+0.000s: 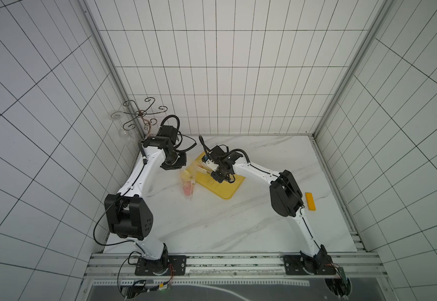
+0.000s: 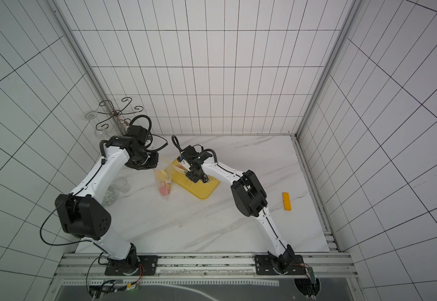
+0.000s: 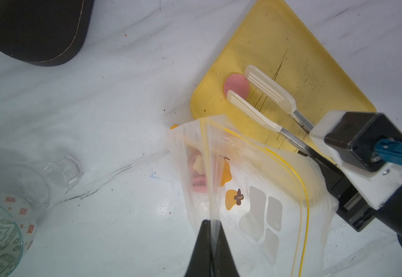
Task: Put the cookies into a resealable bag to prevent moisture
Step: Pick up the cookie from the tray, then place the cookie in the ziploc bag.
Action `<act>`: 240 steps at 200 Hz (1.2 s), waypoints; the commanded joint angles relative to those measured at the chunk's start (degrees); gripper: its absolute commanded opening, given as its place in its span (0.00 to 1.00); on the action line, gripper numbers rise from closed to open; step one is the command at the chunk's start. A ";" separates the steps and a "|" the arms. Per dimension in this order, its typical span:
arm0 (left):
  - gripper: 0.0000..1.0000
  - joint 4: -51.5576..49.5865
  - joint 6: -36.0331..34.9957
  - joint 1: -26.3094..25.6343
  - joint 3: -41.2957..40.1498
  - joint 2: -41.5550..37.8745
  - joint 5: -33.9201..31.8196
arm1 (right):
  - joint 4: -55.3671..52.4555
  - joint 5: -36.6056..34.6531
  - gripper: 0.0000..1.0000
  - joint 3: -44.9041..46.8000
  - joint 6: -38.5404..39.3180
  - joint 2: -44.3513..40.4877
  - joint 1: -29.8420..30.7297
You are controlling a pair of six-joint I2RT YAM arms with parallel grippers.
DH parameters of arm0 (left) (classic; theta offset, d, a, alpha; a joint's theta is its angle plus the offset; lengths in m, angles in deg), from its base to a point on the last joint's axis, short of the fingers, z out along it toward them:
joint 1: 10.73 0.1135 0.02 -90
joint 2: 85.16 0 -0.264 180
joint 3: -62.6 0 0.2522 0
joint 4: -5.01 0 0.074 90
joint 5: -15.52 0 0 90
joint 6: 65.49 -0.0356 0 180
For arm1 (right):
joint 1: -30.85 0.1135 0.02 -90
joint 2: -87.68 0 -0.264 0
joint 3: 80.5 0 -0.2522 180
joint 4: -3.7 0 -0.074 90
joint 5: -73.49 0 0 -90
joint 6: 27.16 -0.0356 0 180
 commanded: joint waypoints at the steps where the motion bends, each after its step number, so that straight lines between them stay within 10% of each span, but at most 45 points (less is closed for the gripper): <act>1: 0.00 1.09 -0.62 -0.40 0.44 -0.90 0.57 | 2.54 0.18 0.38 4.39 -1.06 -8.24 -1.02; 133: 0.00 1.08 -0.58 -2.85 3.06 2.41 0.56 | 6.24 13.09 0.38 22.98 -7.76 -36.86 -0.69; 240: 0.00 0.30 0.44 -2.85 4.02 0.12 4.20 | 4.21 16.13 0.39 23.31 -7.40 -33.72 2.37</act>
